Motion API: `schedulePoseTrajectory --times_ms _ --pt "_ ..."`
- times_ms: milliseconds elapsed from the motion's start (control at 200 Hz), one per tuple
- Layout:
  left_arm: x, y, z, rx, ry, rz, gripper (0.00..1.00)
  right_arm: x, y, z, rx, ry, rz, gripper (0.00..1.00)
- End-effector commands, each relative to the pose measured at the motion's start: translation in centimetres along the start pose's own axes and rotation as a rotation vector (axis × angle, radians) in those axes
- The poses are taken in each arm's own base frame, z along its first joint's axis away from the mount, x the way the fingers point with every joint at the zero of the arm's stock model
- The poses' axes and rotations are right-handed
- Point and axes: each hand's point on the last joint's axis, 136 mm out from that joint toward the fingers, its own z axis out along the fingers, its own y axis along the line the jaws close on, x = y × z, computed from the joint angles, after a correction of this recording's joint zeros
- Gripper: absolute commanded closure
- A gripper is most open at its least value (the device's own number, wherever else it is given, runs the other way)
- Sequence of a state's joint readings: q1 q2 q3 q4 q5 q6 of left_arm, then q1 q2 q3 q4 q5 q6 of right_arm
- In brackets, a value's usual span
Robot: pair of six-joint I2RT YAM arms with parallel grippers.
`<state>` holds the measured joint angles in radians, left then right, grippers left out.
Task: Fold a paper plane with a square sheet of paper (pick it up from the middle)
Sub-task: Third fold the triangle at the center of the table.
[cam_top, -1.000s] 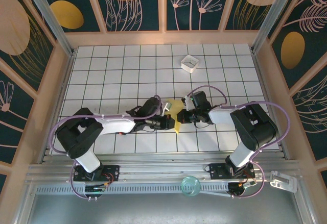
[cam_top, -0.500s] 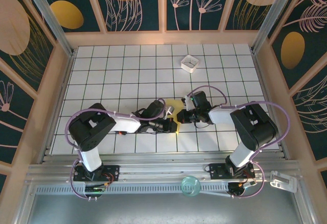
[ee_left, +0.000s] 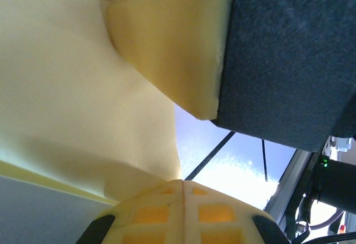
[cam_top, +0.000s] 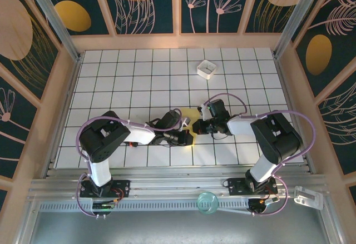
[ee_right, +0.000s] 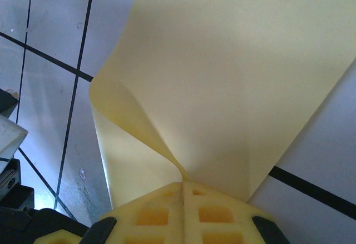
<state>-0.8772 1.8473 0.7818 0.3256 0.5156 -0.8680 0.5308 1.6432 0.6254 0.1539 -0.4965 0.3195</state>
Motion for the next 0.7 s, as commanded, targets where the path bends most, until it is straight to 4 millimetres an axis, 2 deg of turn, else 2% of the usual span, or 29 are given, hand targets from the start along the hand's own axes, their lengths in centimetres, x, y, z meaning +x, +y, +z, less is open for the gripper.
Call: schedulePoseTrajectory --times_ms 0,275,691 --pt "0.3 0.5 0.1 -0.035 0.015 0.014 1.00 3.1 -2.7 0.7 0.089 0.087 0.045 1.00" --pt "1.0 1.9 0.5 -0.085 0.041 0.017 1.00 3.0 -2.7 0.7 0.091 0.085 0.045 1.00" --pt "2.0 0.8 0.9 -0.086 0.062 0.069 0.97 3.2 -2.9 0.7 0.095 0.091 0.051 1.00"
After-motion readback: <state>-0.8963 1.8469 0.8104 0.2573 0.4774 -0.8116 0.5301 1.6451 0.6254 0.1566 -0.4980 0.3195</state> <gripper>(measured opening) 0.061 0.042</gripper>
